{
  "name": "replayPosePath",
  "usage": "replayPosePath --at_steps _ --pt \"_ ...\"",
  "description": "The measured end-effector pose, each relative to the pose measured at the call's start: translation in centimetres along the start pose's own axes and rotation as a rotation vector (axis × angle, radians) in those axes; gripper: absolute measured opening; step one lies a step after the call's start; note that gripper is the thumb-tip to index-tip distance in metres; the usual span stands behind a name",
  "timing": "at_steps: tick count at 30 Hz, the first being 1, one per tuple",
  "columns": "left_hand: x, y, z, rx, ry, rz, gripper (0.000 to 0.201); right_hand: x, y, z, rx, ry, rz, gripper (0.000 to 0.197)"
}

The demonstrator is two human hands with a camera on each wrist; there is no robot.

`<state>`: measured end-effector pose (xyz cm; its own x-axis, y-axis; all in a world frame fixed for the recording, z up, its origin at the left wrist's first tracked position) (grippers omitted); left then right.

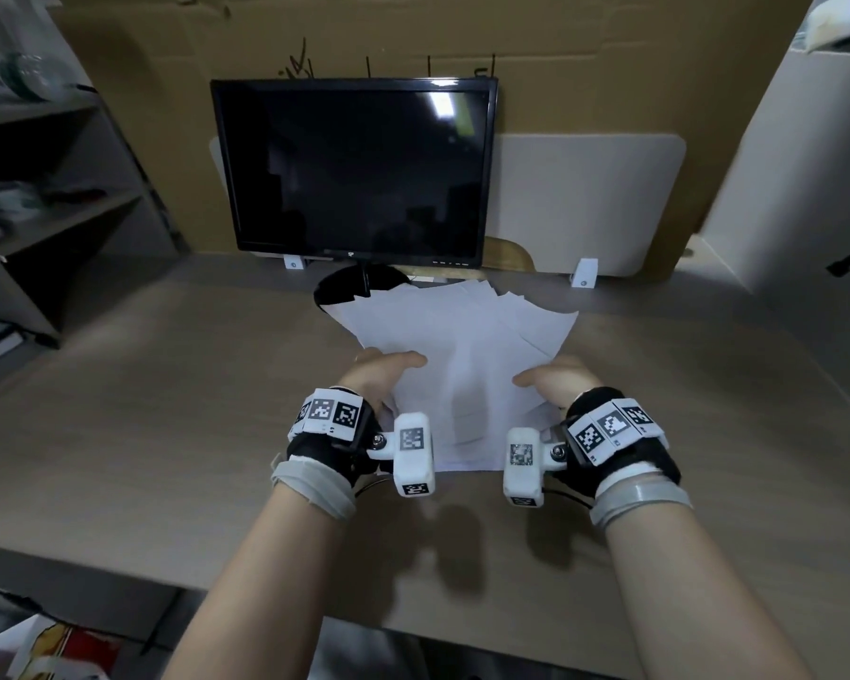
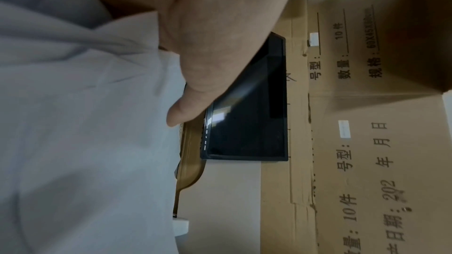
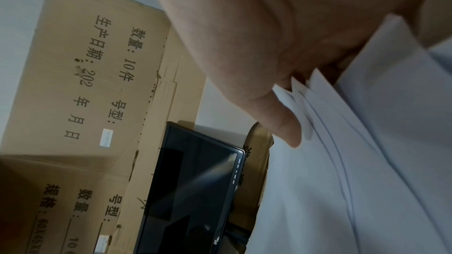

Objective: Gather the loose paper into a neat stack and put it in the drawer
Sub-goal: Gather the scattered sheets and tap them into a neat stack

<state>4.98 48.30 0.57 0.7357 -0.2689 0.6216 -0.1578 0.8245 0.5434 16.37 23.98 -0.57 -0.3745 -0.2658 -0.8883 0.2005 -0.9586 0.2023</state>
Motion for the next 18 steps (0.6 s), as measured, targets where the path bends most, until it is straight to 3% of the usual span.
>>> replayPosePath --at_steps 5,8,11,14,18 --pt "-0.5 -0.1 -1.4 -0.069 -0.015 0.106 0.101 0.0 -0.5 0.0 -0.015 0.030 -0.078 0.058" --pt "-2.5 0.0 -6.1 -0.098 0.026 0.159 0.116 -0.1 -1.0 0.1 -0.034 0.030 -0.089 0.062" --pt "-1.6 0.4 -4.2 -0.083 -0.003 0.158 0.108 0.1 -0.8 -0.1 -0.027 0.034 -0.068 0.063" --pt "-0.2 0.4 -0.5 -0.102 -0.017 0.099 0.090 0.4 -0.5 -0.3 -0.030 0.026 -0.067 0.068" --pt "0.8 0.1 0.4 -0.110 -0.048 0.128 0.057 0.7 0.0 -0.3 -0.049 0.005 -0.065 0.068"
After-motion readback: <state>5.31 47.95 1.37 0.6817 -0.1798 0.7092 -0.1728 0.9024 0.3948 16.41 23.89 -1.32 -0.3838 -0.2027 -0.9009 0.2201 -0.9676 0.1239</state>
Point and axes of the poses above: each hand's wrist, its own z-axis away from the middle knuckle, its own y-axis out of the back of the hand, x = y × z, the point moved 9 cm from there along -z, towards the middle knuckle, and after that the axes turned 14 degrees about -z, right-handed, at the moved point
